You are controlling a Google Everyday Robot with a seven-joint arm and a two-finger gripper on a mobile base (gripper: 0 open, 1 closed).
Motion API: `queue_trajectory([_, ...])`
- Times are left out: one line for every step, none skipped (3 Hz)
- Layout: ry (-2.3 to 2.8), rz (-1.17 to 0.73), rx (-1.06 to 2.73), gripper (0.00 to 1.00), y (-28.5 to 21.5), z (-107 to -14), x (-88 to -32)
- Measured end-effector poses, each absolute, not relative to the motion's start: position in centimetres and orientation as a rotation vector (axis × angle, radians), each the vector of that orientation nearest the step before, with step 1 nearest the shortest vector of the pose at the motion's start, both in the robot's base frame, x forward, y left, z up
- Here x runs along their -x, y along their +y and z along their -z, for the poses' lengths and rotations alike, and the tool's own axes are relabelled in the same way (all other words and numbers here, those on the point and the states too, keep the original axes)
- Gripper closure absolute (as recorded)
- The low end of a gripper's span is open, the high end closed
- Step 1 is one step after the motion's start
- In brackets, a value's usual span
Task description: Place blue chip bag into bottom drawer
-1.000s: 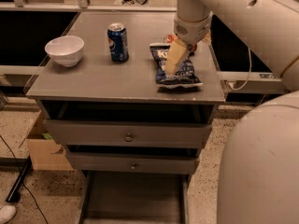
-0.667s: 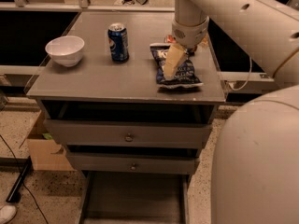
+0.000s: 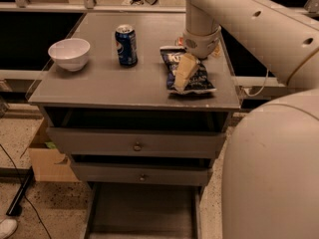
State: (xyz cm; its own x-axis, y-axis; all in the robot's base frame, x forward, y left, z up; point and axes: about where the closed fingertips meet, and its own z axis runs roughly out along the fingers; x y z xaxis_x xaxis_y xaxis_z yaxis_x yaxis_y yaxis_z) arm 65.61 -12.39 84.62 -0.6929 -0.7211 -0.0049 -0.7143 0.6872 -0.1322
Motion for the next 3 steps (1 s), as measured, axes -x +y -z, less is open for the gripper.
queue_trajectory([2.844,0.166,1.222,0.0,-12.6,-83.6,-65.5])
queue_trajectory([2.85,0.139,1.238,0.0,-12.7,-82.6,-65.3])
queue_trajectory([2.85,0.128,1.247,0.0,-12.6,-82.2,-65.2])
